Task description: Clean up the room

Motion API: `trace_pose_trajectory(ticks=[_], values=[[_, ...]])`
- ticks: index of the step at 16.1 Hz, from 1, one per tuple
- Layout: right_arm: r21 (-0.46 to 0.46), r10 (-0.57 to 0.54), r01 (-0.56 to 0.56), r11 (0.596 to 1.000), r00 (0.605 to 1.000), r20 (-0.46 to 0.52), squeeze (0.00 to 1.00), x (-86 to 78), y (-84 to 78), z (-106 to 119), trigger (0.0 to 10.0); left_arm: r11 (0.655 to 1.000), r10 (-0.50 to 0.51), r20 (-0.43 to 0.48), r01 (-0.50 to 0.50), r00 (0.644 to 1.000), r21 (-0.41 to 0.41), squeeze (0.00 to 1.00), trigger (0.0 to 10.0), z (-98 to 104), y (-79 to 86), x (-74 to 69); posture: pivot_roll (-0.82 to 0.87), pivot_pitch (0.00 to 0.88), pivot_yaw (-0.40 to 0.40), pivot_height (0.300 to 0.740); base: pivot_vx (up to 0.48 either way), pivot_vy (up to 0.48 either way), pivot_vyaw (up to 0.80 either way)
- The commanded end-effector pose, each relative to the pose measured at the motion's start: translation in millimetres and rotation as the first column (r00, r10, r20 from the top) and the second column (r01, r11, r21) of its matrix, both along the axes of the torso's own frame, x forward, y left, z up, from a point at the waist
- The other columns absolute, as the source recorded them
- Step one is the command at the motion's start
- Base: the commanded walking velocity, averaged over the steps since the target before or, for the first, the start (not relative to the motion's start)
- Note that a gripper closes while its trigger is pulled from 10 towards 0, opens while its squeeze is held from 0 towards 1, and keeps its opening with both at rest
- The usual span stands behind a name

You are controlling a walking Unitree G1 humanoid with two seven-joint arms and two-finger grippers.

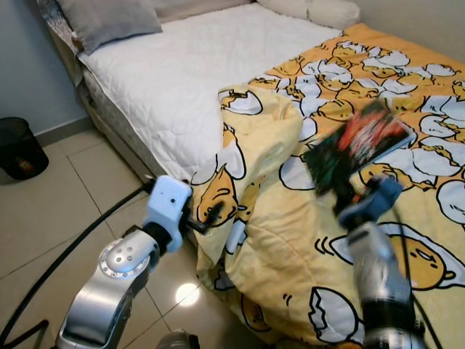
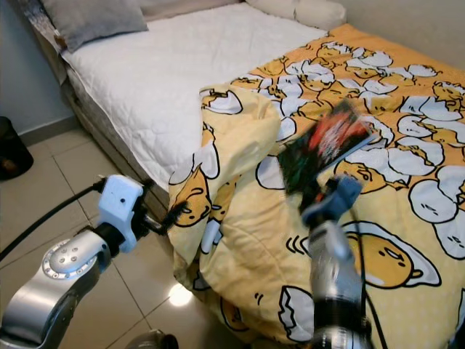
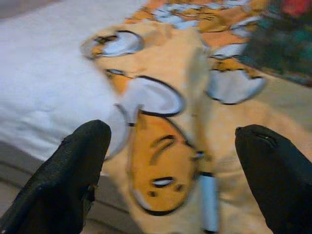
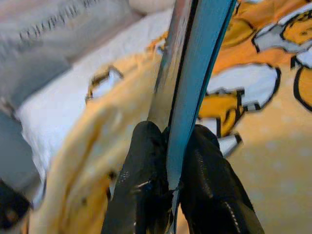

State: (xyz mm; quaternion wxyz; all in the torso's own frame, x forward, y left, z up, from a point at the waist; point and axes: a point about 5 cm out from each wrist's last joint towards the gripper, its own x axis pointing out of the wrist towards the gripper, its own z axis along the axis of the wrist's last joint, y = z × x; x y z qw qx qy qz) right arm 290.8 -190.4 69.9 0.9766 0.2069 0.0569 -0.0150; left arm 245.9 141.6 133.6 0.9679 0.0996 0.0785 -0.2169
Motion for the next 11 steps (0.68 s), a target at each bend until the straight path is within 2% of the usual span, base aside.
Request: trace_pose_trajectory(ticks=[1, 2, 4, 5, 6, 7, 8, 10, 11], values=[[-0.088, -0.005, 0.011, 0.996, 0.997, 0.077, 0.00, 4.6, 1.3, 20, 0.0, 0.999, 0.036, 0.022, -0.036, 0.999, 0.031, 0.00, 10.0, -1, 6.6, 2.5, -0.05, 0.000, -0.004, 0.740, 0.000, 0.000, 0.00], [-0.143, 0.002, 0.010, 0.990, 0.997, 0.083, 0.00, 4.3, 5.0, 20, 0.0, 0.998, 0.041, 0.026, -0.042, 0.999, 0.055, 0.00, 10.0, -3, 9.1, 3.8, -0.05, 0.000, -0.001, 0.740, 0.000, 0.000, 0.00], [-0.186, 0.020, 0.006, 0.982, 0.990, 0.138, 0.00, 5.5, 10.4, 28, 0.0, 0.991, 0.055, 0.064, -0.063, 0.996, 0.116, 0.00, 10.0, 0, 11.2, 8.8, -0.04, 0.000, -0.006, 0.740, 0.000, 0.000, 0.00], [-0.214, 0.016, 0.011, 0.977, 0.992, 0.121, 0.00, 5.9, 12.4, 28, 0.0, 0.993, 0.080, 0.049, -0.084, 0.996, 0.086, 0.00, 10.0, 2, 12.1, 12.5, -0.04, 0.000, -0.008, 0.740, 0.000, 0.000, 0.00], [-0.190, 0.016, 0.000, 0.982, 0.996, 0.083, 0.00, 5.9, 15.5, 27, 0.4, 0.992, 0.101, 0.053, -0.104, 0.994, 0.074, 0.00, 10.0, 2, 13.9, 15.4, -0.04, 0.000, -0.009, 0.740, 0.000, 0.000, 0.00], [-0.158, 0.025, -0.014, 0.987, 0.997, 0.067, 0.00, 6.0, 19.9, 28, 4.8, 0.991, 0.107, 0.063, -0.111, 0.992, 0.070, 0.00, 10.0, 3, 15.7, 17.0, -0.05, 0.000, -0.010, 0.740, 0.000, 0.000, 0.00], [-0.176, 0.052, -0.035, 0.984, 0.994, 0.097, 0.00, 6.6, 29.4, 33, 10.0, 0.989, 0.111, 0.071, -0.117, 0.991, 0.086, 0.00, 10.0, 0, 16.6, 18.7, -0.06, 0.000, 0.001, 0.740, 0.000, 0.000, 0.00], [-0.251, 0.075, -0.045, 0.967, 0.991, 0.110, 0.00, 7.1, 36.0, 36, 10.0, 0.989, 0.110, 0.072, -0.116, 0.991, 0.095, 0.00, 10.0, -1, 14.7, 18.7, -0.06, 0.000, -0.002, 0.740, 0.000, 0.000, 0.00], [-0.227, 0.060, -0.036, 0.973, 0.993, 0.101, 0.00, 7.8, 37.1, 35, 10.0, 0.988, 0.111, 0.074, -0.118, 0.991, 0.095, 0.00, 10.0, 0, 14.6, 19.1, -0.05, 0.000, -0.003, 0.740, 0.000, 0.000, 0.00]])
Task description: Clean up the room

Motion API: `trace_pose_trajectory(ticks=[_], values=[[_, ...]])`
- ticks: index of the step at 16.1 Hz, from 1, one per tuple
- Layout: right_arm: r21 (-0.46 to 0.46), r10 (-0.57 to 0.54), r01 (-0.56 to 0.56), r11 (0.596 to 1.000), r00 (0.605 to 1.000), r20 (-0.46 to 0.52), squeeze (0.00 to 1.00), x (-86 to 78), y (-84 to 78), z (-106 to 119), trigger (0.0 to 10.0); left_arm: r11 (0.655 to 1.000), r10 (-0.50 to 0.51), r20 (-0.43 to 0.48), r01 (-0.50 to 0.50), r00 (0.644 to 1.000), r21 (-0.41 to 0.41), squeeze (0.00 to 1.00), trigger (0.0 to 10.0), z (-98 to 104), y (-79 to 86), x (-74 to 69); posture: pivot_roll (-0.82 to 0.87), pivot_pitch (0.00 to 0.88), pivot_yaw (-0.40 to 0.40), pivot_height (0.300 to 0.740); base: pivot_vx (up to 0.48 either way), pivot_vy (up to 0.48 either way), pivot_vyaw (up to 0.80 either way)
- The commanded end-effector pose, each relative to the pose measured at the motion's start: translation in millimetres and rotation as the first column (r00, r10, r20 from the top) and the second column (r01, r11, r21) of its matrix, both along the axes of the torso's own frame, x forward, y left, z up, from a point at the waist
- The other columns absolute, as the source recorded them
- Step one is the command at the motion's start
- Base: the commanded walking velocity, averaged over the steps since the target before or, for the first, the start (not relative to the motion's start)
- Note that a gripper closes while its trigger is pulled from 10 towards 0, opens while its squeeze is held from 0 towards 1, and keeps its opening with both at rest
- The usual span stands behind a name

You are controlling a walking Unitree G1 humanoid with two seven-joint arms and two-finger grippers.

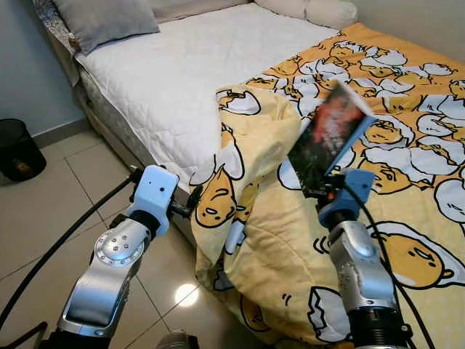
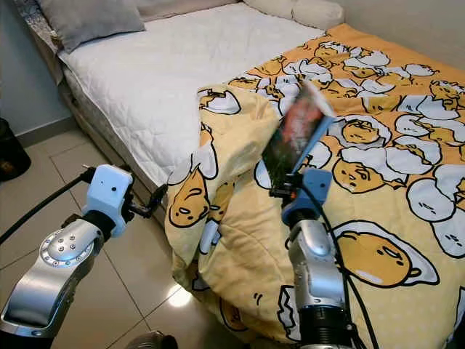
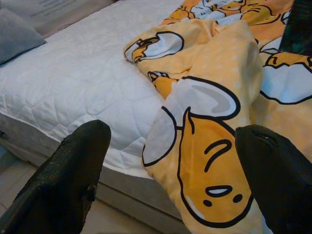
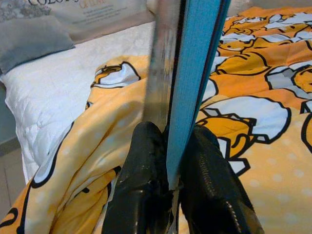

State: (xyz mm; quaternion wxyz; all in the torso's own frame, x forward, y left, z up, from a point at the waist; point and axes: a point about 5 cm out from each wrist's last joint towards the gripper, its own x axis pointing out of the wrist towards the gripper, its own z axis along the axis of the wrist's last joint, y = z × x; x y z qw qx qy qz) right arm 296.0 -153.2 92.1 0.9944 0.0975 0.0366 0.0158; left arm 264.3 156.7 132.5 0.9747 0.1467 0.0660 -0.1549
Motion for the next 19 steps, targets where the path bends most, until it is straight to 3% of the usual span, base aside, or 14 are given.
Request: trace_pose_trajectory(ticks=[1, 5, 6, 12, 16, 19], values=[[-0.008, -0.015, 0.015, 1.000, 0.999, 0.050, 0.00, 2.4, -0.3, 12, 10.0, 1.000, 0.002, 0.011, -0.002, 1.000, 0.005, 0.00, 10.0, 1, -0.7, 0.8, -0.05, 0.000, 0.000, 0.740, 0.000, 0.000, 0.00], [-0.055, -0.051, 0.051, 0.997, 0.999, 0.004, 0.00, -1.0, -5.5, 7, 10.0, 0.998, 0.065, 0.011, -0.065, 0.998, 0.007, 0.00, 10.0, 2, 7.7, 5.2, -0.05, 0.000, 0.000, 0.740, 0.000, 0.000, -0.80], [-0.031, -0.041, 0.041, 0.999, 0.999, -0.001, 0.00, -1.1, -3.9, 6, 10.0, 0.997, 0.082, 0.016, -0.082, 0.996, 0.009, 0.00, 10.0, 2, 8.3, 6.0, -0.06, 0.000, 0.004, 0.740, 0.000, 0.000, -0.80], [-0.028, -0.084, 0.084, 0.996, 0.996, 0.007, 0.00, 0.5, -3.2, 9, 10.0, 0.998, 0.064, 0.005, -0.064, 0.998, 0.016, 0.00, 10.0, 0, 8.4, 2.9, -0.06, 0.000, 0.004, 0.740, 0.000, 0.000, -0.80], [-0.033, -0.036, 0.036, 0.999, 0.999, 0.016, 0.00, 3.1, 4.0, 12, 10.0, 0.998, 0.061, 0.019, -0.061, 0.998, 0.033, 0.00, 10.0, 3, 9.5, 4.3, -0.04, 0.000, 0.010, 0.740, 0.000, 0.000, -0.80], [-0.029, -0.007, 0.007, 1.000, 1.000, 0.003, 0.00, 5.7, 10.9, 14, 10.0, 0.997, 0.075, 0.026, -0.076, 0.997, 0.023, 0.00, 10.0, 5, 12.9, 7.6, -0.04, 0.000, 0.006, 0.740, 0.000, 0.000, 0.00]])
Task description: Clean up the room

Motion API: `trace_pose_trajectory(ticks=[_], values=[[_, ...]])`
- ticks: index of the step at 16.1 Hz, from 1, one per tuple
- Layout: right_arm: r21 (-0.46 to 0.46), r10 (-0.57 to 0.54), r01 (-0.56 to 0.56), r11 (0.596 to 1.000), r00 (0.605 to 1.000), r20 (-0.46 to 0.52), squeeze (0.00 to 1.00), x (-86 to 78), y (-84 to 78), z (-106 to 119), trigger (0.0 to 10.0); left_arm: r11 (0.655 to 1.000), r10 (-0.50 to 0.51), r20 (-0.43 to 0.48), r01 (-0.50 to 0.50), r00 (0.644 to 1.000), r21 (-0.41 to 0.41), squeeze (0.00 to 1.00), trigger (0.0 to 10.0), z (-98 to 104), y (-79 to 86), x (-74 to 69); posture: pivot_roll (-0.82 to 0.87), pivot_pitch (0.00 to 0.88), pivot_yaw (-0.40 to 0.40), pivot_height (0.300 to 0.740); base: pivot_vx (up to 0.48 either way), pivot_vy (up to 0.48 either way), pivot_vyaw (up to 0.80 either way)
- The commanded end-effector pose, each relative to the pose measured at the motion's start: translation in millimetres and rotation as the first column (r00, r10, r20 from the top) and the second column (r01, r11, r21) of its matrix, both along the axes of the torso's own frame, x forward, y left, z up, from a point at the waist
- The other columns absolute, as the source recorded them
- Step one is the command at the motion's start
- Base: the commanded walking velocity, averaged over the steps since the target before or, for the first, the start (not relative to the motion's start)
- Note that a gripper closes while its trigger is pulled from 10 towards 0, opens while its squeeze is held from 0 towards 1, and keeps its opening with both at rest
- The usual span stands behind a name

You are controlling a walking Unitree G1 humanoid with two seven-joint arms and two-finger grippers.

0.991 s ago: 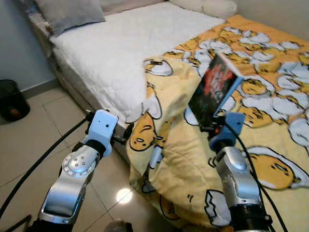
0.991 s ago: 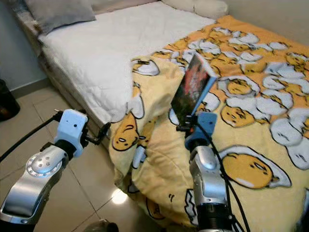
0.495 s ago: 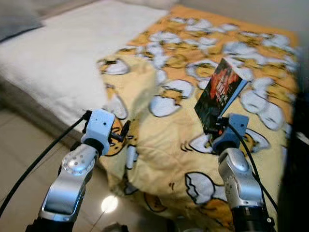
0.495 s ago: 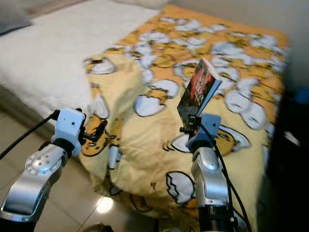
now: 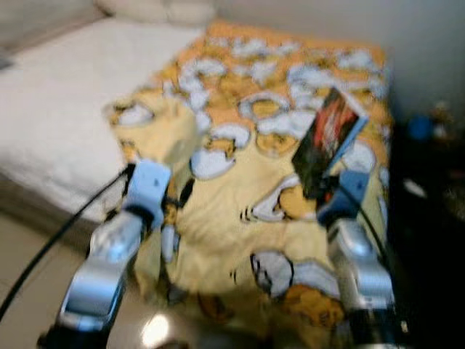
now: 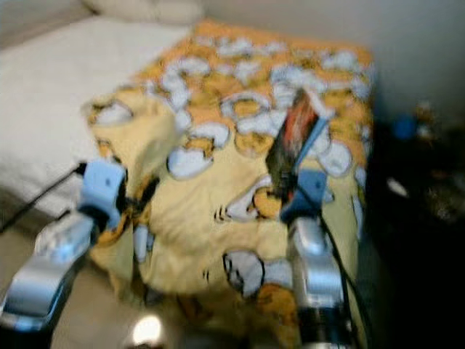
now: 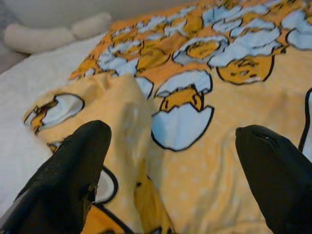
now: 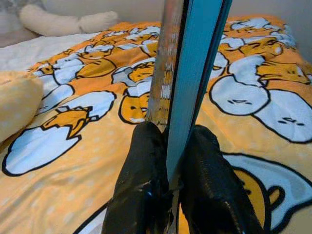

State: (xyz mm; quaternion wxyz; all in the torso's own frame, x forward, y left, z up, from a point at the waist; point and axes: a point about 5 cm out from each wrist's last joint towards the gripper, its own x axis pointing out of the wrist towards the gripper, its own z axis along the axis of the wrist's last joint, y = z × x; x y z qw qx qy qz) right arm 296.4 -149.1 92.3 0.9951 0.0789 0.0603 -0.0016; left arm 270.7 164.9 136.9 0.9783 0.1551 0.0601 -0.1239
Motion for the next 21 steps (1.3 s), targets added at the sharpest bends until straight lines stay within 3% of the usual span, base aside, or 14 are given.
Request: trace_pose_trajectory(ticks=[1, 7, 12, 21], values=[[-0.007, 0.032, -0.032, 0.999, 0.998, 0.047, 0.00, 5.8, 7.2, 12.9, 10.0, 1.000, 0.019, 0.001, -0.019, 1.000, 0.008, 0.00, 10.0, 0.6, 4.9, 1.9, -0.05, 0.000, 0.007, 0.740, 0.000, 0.000, 0.00], [-0.001, 0.015, -0.015, 1.000, 1.000, 0.021, 0.00, 8.1, 3.5, 11.6, 10.0, 1.000, 0.023, -0.007, -0.023, 1.000, 0.011, 0.00, 10.0, 0.0, 4.6, 4.2, -0.04, 0.000, -0.001, 0.740, 0.000, 0.093, 0.00], [-0.004, 0.014, -0.014, 1.000, 1.000, 0.012, 0.00, 8.8, 4.2, 10.2, 10.0, 0.999, 0.036, -0.008, -0.036, 0.999, 0.015, 0.00, 10.0, -0.1, 7.5, 6.1, -0.04, 0.000, 0.000, 0.740, 0.000, 0.432, -0.75], [0.009, 0.006, -0.006, 1.000, 1.000, 0.006, 0.00, 9.6, 4.9, 10.5, 10.0, 0.999, 0.038, -0.006, -0.038, 0.999, 0.018, 0.00, 10.0, 0.6, 9.4, 7.9, -0.04, 0.000, 0.001, 0.740, 0.000, 0.448, 0.00]])
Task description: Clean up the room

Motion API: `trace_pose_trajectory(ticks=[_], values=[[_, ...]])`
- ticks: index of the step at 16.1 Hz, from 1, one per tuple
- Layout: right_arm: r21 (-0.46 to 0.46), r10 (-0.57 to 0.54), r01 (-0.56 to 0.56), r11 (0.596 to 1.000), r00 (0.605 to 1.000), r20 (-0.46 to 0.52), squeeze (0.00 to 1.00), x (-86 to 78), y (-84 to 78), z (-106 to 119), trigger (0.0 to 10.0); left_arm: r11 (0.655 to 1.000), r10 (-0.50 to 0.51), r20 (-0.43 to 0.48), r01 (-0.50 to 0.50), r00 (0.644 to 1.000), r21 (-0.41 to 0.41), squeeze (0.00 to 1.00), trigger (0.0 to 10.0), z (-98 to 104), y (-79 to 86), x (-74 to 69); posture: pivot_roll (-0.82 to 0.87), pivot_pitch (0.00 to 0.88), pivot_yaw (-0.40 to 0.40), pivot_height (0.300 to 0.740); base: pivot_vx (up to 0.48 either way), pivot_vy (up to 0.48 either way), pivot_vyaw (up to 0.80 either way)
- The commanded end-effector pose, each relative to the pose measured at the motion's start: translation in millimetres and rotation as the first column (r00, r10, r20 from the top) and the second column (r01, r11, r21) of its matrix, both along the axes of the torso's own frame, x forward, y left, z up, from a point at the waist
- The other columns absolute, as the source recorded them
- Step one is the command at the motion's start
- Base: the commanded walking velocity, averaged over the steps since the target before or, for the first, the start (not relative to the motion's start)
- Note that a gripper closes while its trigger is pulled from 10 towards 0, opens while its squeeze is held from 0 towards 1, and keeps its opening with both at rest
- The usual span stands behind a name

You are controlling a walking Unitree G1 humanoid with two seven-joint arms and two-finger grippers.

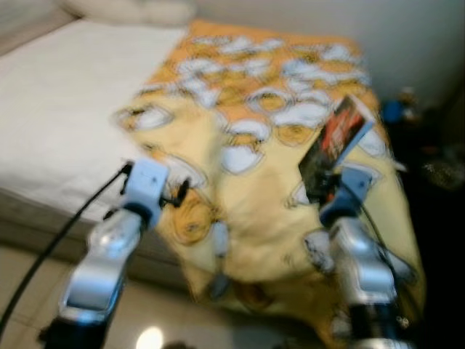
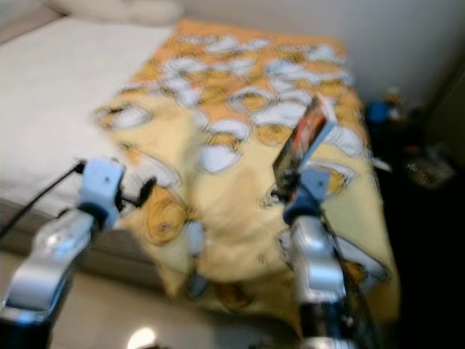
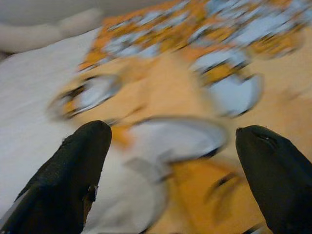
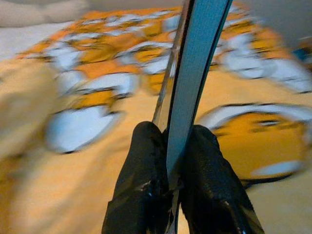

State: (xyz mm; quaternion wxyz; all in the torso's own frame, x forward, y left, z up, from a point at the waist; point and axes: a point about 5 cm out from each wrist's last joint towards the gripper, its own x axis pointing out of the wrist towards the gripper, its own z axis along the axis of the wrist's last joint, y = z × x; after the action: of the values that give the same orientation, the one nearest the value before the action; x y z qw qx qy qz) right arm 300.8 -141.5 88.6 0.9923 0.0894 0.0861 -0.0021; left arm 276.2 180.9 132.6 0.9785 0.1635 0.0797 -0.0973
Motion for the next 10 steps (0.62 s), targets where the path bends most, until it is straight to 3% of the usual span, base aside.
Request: trace_pose_trajectory(ticks=[1, 10], values=[[-0.013, 0.003, -0.002, 1.000, 0.998, 0.057, 0.00, 5.2, -3.0, 14.1, 10.0, 1.000, -0.019, 0.021, 0.019, 1.000, -0.006, 0.00, 10.0, 4.8, -6.5, 2.3, -0.04, 0.000, 0.001, 0.740, 0.000, 0.446, 0.00], [-0.029, 0.004, -0.002, 1.000, 0.997, 0.082, 0.00, 8.3, -5.6, 20.4, 10.0, 1.000, -0.017, 0.028, 0.018, 0.999, -0.015, 0.00, 10.0, 4.8, -9.2, 2.4, -0.04, 0.000, -0.003, 0.740, 0.000, 0.448, -0.80]])
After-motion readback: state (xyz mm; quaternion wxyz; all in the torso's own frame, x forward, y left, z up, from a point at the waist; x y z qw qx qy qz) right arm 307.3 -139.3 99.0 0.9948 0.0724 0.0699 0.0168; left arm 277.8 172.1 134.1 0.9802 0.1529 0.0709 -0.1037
